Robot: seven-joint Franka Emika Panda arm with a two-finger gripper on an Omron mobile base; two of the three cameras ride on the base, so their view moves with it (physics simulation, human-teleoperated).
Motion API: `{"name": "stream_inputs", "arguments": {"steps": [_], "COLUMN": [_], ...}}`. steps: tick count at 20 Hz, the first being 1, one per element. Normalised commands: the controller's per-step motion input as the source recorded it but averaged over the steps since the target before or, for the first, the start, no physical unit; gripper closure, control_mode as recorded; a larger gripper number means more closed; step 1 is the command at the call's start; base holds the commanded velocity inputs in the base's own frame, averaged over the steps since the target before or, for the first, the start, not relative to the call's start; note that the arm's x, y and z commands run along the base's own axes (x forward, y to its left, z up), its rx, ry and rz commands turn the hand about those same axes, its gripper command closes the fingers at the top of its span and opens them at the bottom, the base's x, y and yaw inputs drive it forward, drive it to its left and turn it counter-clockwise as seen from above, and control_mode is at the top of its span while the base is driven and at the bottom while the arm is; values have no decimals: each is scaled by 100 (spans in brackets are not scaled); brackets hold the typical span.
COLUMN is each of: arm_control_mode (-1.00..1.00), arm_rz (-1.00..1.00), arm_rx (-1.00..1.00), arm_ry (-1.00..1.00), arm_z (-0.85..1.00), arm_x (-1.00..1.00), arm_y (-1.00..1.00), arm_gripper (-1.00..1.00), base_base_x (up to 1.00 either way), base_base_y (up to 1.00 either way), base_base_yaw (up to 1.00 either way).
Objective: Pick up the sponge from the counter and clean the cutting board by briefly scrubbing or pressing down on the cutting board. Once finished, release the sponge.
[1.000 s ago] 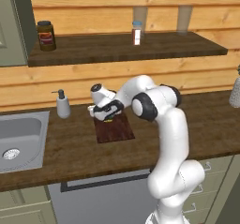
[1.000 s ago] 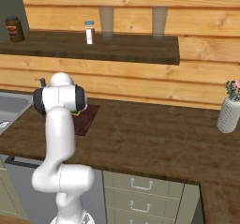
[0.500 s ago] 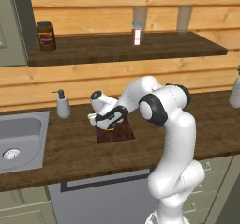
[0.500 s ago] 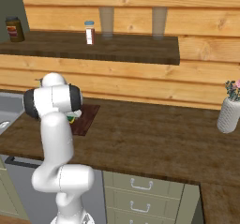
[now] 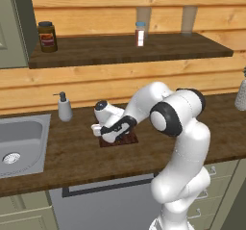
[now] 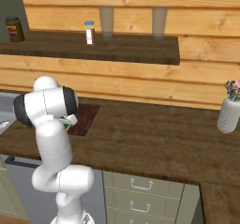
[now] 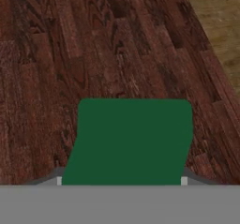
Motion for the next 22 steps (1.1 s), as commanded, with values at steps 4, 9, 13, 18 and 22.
{"name": "stream_inputs", "arguments": {"steps": [4,9,13,18,22], "arm_control_mode": [-100,-100,-100,-100,-100], "arm_rz": [0,-3,-5,-5,-4], "arm_rx": [0,0,0,0,0], "arm_ry": [0,0,0,0,0], "arm_z": [0,0,0,0,0], "arm_x": [9,39,48,58,71], "arm_y": [1,0,0,-5,-10], "arm_gripper": [100,100,100,100,100], "base_base_x": [0,0,0,0,0], "base_base_y": [0,0,0,0,0], "base_base_yaw": [0,0,0,0,0]}}
